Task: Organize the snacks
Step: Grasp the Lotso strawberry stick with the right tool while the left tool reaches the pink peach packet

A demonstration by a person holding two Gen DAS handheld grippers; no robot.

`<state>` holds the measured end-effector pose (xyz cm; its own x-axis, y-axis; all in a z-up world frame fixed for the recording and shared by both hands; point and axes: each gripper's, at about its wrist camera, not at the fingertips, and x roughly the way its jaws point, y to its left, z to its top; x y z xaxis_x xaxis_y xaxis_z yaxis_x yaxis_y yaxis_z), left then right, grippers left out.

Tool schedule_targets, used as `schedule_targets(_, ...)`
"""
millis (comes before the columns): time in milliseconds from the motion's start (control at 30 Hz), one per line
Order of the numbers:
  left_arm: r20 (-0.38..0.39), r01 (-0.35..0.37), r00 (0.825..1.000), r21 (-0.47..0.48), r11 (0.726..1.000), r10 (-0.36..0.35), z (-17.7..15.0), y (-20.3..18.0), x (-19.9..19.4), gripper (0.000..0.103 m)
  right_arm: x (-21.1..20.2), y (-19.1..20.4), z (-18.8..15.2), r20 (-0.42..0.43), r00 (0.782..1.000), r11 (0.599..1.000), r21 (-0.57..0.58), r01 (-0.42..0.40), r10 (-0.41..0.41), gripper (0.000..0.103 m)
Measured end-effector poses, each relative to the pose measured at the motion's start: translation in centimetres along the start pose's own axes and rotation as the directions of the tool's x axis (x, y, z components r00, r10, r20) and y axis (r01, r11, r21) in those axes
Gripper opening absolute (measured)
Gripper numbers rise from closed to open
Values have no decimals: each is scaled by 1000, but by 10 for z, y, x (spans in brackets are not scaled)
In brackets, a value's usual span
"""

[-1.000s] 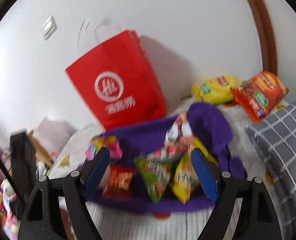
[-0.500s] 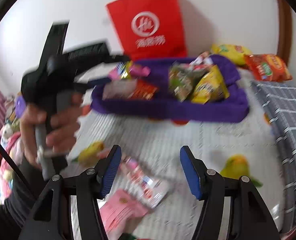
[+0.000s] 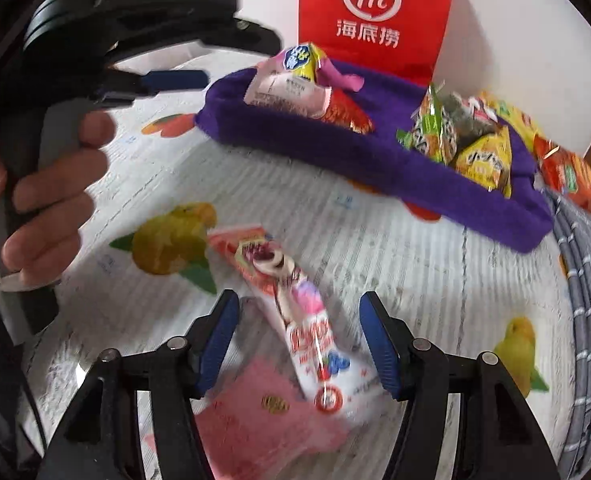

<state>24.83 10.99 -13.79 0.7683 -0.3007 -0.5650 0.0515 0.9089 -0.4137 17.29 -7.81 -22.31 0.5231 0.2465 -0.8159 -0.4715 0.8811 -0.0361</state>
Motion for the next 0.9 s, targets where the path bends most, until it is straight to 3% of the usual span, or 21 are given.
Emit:
schedule_targets(67, -1, 0, 1000, -28, 1000, 0, -1, 7, -2, 75, 2, -4, 4, 0, 1000, 1000, 24, 15, -15, 18)
schedule_targets(233, -41, 26, 999, -59, 998, -29, -4, 17, 5, 75, 1, -36, 8, -19, 987, 975, 152, 161, -160, 18)
schedule_targets(333, -54, 34, 998, -57, 998, -37, -7, 15, 8, 75, -2, -66, -1, -49, 981, 944, 266, 195, -189, 18)
schedule_targets(500, -99, 75, 992, -7, 997, -75, -16, 2, 8, 75, -17, -103, -26, -35, 974, 907, 360, 220, -223, 19)
schedule_targets(600, -155, 170, 973, -6, 985, -169, -29, -5, 6, 75, -27, -117, -44, -1, 977, 893, 405, 196, -214, 20)
schedule_targets(733, -221, 190, 960, 58, 980, -173, -53, -19, -2, 74, -33, -133, -54, 24, 982, 858, 492, 149, -185, 20)
schedule_targets(900, -316, 223, 928, 40, 974, -199, -90, -27, -14, 74, -31, -131, -49, 13, 980, 861, 480, 168, -199, 20)
